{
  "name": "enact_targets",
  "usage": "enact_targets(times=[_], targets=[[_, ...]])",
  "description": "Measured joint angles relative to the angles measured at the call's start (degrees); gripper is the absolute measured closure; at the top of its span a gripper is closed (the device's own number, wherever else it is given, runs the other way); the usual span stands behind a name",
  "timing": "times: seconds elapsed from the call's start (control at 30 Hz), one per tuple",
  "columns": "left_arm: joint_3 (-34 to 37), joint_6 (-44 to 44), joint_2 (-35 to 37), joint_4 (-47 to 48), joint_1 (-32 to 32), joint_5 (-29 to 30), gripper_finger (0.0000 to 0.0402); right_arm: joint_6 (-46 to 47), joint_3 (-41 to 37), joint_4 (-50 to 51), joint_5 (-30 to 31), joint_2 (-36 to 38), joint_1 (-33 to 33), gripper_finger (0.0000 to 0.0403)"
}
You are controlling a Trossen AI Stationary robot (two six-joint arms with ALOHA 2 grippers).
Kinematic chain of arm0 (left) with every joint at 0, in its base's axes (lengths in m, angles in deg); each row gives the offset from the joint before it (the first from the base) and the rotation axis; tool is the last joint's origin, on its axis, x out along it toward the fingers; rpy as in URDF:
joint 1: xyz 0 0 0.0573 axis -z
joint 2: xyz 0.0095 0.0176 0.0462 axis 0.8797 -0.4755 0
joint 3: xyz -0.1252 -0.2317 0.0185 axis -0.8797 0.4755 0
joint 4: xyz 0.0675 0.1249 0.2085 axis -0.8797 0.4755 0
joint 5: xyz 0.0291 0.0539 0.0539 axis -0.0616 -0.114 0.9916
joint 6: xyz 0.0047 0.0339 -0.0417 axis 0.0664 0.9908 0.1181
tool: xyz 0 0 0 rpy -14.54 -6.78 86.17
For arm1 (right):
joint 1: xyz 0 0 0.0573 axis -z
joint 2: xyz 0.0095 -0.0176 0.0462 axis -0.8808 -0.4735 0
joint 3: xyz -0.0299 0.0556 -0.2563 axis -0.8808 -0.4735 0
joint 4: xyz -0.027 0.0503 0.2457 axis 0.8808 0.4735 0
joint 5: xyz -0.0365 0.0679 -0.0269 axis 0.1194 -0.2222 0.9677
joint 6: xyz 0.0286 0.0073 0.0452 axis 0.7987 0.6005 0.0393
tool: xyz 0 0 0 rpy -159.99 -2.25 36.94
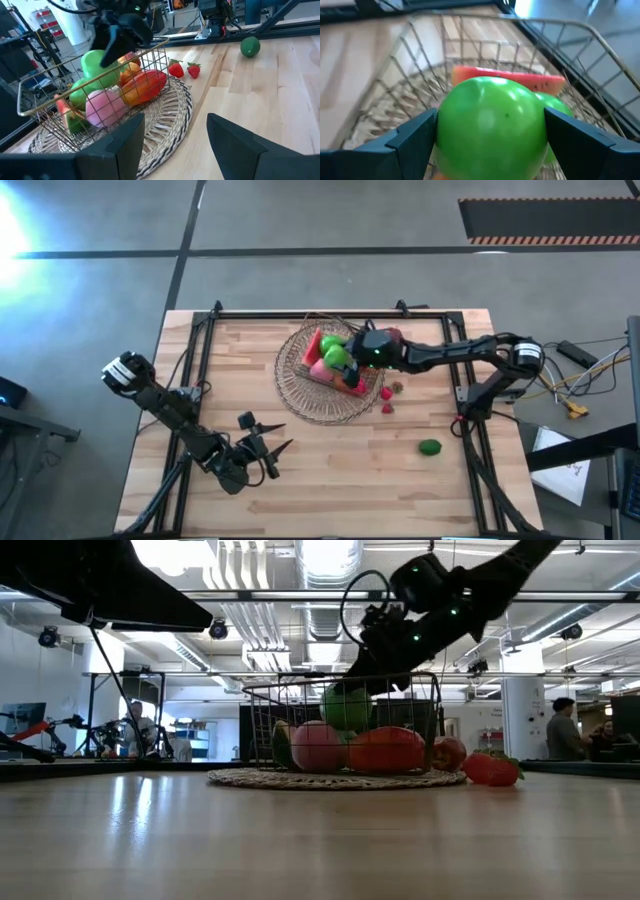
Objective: Build produce basket
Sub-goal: Put the green apple into the gold wire basket
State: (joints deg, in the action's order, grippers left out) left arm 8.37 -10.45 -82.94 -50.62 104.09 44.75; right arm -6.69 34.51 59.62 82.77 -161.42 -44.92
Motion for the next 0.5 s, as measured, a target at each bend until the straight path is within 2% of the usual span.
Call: enact_targets(times=[0.13, 0.2, 0.33, 0.5], targets=[[-1.7, 4.1, 1.2, -0.4, -2.7, -0.2, 0.0203, -1.3, -5.4, -9.4, -0.3, 1.2, -0.1, 0.0075], [-3.0, 8.4, 2.8, -1.0, -5.3, -2.7, 0.0203, -1.7, -7.6, -13.4, -0.2, 1.5, 0.0, 0.0076], [-5.3, 15.5, 6.3, -1.9, -13.7, -15.8, 0.0203, -1.0, -11.1, -20.6, -0.2, 1.5, 0.1, 0.0076], [-6.8, 21.3, 9.4, -1.3, -27.8, -24.8, 0.0203, -2.0, -14.9, -26.4, -0.4, 2.2, 0.1, 0.0076]])
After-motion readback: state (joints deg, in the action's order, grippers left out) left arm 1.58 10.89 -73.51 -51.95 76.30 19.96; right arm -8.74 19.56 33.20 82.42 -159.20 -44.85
